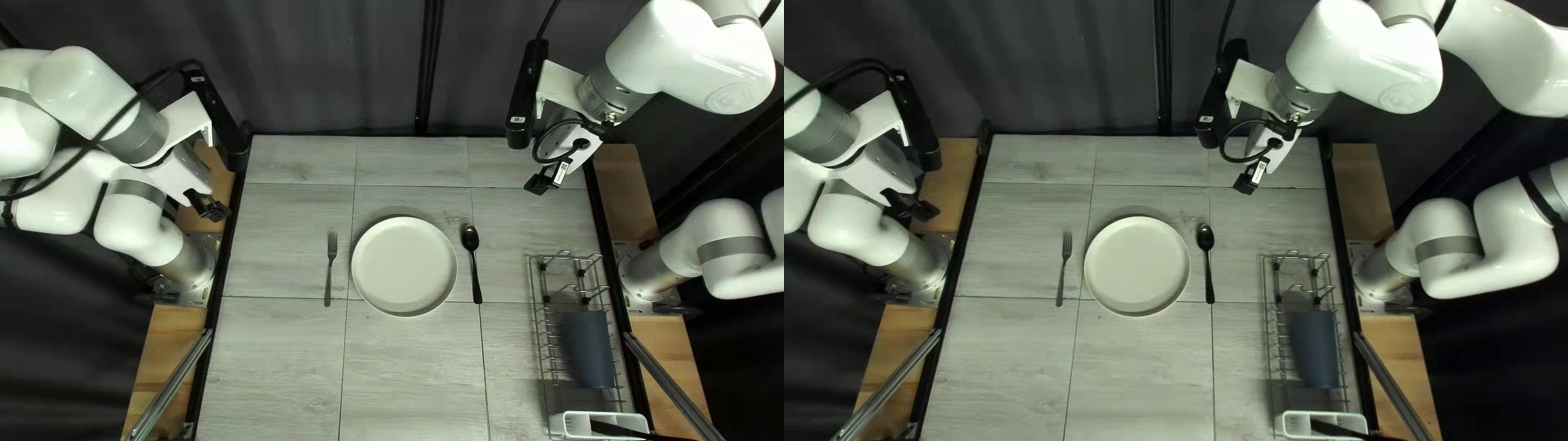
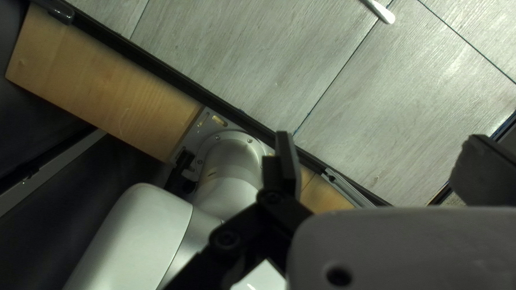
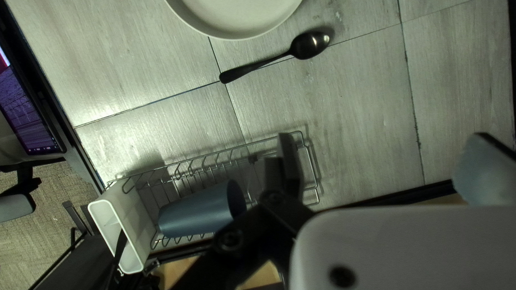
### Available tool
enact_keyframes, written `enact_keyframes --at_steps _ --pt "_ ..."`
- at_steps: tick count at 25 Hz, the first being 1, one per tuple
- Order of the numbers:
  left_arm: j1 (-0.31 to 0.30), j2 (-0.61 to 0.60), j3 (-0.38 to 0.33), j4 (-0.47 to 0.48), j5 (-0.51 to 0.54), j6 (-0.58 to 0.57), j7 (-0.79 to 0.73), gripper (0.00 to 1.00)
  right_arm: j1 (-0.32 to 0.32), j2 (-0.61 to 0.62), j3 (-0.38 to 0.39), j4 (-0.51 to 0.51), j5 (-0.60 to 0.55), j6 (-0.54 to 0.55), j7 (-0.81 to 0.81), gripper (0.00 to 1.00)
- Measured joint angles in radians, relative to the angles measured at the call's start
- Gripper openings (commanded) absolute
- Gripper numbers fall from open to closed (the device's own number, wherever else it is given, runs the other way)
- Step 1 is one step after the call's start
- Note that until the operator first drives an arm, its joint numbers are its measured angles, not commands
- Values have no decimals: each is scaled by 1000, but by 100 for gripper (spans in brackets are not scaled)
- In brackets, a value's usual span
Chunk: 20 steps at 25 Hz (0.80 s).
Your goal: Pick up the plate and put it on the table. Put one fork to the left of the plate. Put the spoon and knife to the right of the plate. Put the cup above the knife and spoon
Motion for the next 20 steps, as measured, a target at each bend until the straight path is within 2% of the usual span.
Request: enact_keyframes --at_steps 4,9,13,17,20 --pt "-11 4 23 23 -3 14 23 100 0 0 0 0 0 0 0 100" --pt "-98 23 101 121 16 52 182 100 0 0 0 0 0 0 0 100" --pt "-105 24 107 128 18 55 194 100 2 0 5 -1 -5 3 -1 100" --pt "-105 24 108 128 18 55 194 100 40 19 67 -2 -4 94 12 100" --pt "-105 24 108 128 18 55 194 100 72 42 131 -5 27 160 82 100"
